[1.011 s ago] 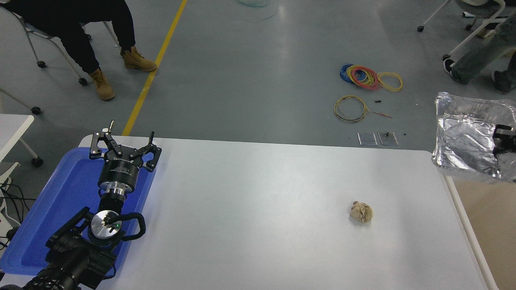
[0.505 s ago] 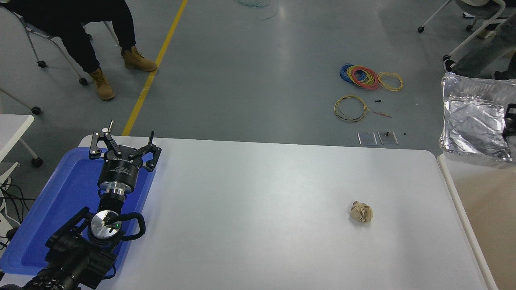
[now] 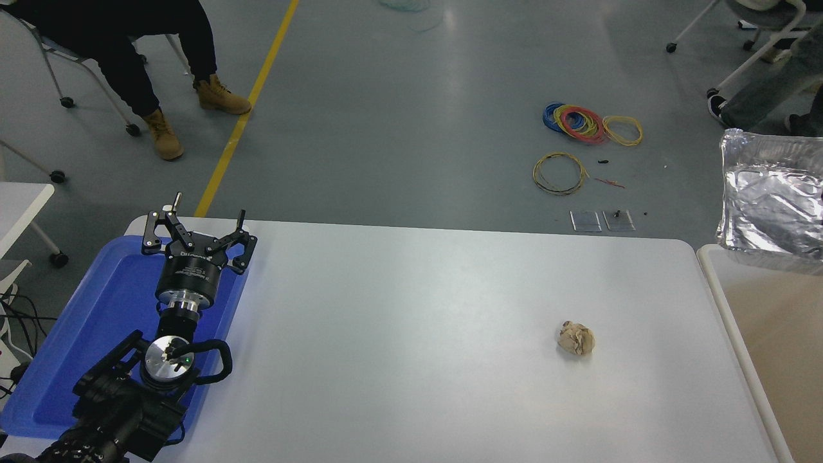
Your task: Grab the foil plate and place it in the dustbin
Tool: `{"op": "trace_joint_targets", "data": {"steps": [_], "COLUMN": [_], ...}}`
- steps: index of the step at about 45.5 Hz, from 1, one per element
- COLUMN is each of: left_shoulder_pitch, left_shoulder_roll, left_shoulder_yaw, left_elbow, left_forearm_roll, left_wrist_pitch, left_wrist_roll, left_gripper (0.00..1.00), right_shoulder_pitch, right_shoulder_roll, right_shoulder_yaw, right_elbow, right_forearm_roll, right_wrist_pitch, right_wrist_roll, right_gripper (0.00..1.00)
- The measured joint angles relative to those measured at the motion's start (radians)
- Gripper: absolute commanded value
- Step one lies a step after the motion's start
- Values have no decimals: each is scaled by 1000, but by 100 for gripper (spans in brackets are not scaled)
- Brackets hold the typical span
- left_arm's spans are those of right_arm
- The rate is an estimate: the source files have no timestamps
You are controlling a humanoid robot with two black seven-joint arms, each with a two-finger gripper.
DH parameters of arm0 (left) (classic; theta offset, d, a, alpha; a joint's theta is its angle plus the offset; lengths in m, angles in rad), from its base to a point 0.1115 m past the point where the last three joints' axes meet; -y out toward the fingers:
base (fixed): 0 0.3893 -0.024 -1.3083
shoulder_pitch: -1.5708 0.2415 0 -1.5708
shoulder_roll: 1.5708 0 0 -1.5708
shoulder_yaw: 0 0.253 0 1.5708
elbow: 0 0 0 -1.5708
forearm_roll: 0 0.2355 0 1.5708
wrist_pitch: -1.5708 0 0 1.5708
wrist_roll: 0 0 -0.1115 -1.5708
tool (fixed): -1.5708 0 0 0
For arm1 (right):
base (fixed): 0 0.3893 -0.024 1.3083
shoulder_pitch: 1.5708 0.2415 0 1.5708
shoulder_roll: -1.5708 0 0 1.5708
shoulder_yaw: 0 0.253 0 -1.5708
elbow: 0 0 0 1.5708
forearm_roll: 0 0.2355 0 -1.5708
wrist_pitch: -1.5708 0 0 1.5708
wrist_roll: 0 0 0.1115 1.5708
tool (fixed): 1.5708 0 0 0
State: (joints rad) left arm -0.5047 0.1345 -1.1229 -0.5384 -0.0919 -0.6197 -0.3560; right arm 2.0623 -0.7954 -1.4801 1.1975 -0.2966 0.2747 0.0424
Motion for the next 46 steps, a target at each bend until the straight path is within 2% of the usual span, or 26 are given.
{"op": "trace_joint_targets", "data": {"steps": [11,28,46], "left_shoulder_pitch": [0,0,0], "left_shoulder_roll": [0,0,-1], "left_shoulder_yaw": [0,0,0], "left_elbow": [0,0,0], "left_forearm_roll": [0,0,0], "left_wrist_pitch": [0,0,0], "left_wrist_roll": [0,0,0], "left_gripper": [100,100,100], "right_shoulder_pitch": [-218,-679,-1068], "right_shoulder_roll": [-23,-33,30], "right_shoulder_yaw": [41,241,514], "right_elbow": [-174,-563,-881], "right_forearm_roll": [39,146,167], "right_wrist_pitch": [-52,-112,-154], "right_wrist_roll": [-2,-6,-10], "right_gripper": [0,0,0]}}
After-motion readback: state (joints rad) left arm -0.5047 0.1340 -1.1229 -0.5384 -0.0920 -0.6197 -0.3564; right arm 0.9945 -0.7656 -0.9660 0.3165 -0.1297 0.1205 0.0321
